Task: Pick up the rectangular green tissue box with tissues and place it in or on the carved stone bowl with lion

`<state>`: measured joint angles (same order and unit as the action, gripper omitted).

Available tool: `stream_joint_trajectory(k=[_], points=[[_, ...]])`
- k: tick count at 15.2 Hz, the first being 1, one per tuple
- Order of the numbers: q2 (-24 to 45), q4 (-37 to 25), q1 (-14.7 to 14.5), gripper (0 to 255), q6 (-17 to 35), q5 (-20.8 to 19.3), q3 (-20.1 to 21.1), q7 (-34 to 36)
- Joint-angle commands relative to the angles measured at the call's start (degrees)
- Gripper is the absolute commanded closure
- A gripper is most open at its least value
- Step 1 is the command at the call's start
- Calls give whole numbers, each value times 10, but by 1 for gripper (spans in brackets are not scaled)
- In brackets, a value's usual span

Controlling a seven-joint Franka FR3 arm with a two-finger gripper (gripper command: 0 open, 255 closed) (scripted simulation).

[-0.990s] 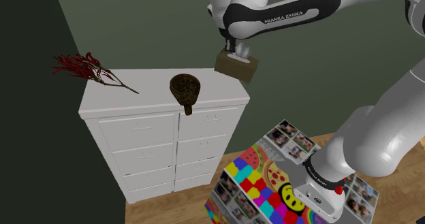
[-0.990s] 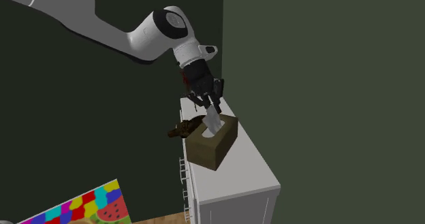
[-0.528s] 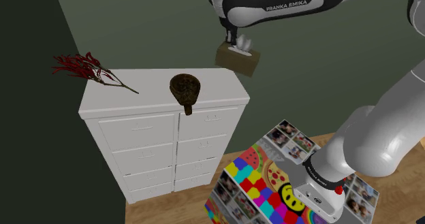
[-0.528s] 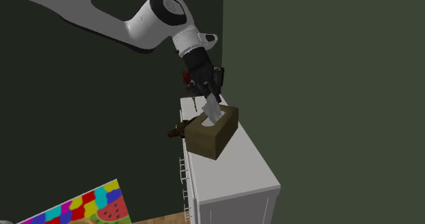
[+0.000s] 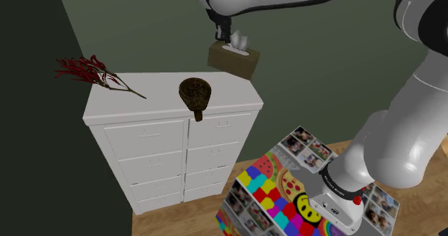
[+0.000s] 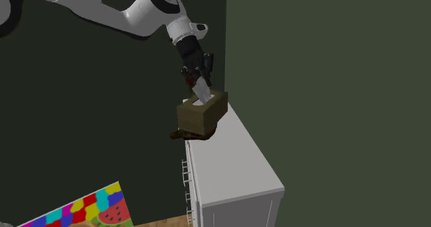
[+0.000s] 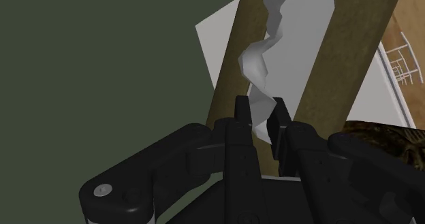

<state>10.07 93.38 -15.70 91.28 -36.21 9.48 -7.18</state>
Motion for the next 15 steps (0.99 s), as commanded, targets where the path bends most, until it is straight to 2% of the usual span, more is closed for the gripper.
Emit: stream_joint_trajectory(k=[1, 6, 9, 10, 15], points=[[36, -59, -17, 255, -35, -2, 9, 8], [134, -221, -68, 255, -122, -15, 24, 19], [215, -359, -110, 255, -187, -31, 25, 12], [225, -377, -115, 255, -194, -33, 23, 10], [209, -315, -105, 255, -155, -25, 27, 35]])
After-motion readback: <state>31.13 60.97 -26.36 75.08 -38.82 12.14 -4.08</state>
